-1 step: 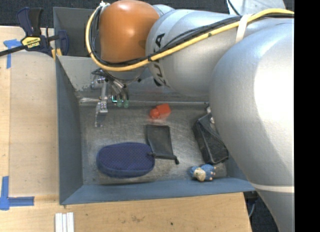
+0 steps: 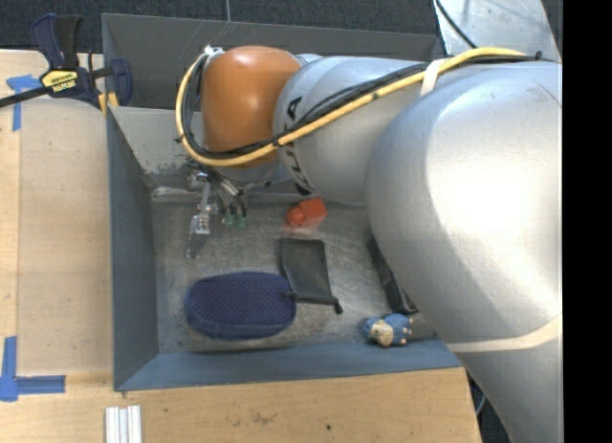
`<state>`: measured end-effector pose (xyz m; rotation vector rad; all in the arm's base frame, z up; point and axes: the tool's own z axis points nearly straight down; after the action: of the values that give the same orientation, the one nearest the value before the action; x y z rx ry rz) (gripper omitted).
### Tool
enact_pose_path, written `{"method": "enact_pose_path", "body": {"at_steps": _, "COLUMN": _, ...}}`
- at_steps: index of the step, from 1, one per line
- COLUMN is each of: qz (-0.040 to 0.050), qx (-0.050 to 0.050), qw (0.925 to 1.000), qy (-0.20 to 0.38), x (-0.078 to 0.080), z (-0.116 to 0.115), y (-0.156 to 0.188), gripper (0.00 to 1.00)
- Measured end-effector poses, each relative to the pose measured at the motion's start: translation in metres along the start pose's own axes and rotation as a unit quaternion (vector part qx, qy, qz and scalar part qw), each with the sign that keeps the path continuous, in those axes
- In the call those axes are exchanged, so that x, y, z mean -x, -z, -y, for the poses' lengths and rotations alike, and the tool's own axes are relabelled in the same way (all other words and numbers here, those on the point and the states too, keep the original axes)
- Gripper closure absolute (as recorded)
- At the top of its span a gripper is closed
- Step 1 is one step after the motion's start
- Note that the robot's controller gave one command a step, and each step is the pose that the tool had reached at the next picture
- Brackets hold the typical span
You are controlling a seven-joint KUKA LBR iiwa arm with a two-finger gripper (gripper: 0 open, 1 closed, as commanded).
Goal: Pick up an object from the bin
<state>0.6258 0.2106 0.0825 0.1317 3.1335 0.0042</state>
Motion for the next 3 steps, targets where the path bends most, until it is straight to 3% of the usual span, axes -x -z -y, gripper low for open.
{"method": "enact_pose_path", "body": {"at_steps": 1, "qz": -0.0003, "qx": 0.002, "qw": 1.0, "qy": -0.001, "x": 0.004, "z": 0.037, "y": -0.009, "gripper": 0.0}}
{"method": "enact_pose_path", "body": {"at_steps": 2, "qz": 0.0044, "qx": 0.002, "qw": 0.999, "qy": -0.045, "x": -0.042, "z": 0.079, "y": -0.007, "gripper": 0.0}}
{"method": "enact_pose_path", "body": {"at_steps": 3, "qz": -0.0021, "qx": -0.001, "qw": 0.9988, "qy": 0.049, "x": -0.133, "z": 0.097, "y": 0.059, "gripper": 0.0}}
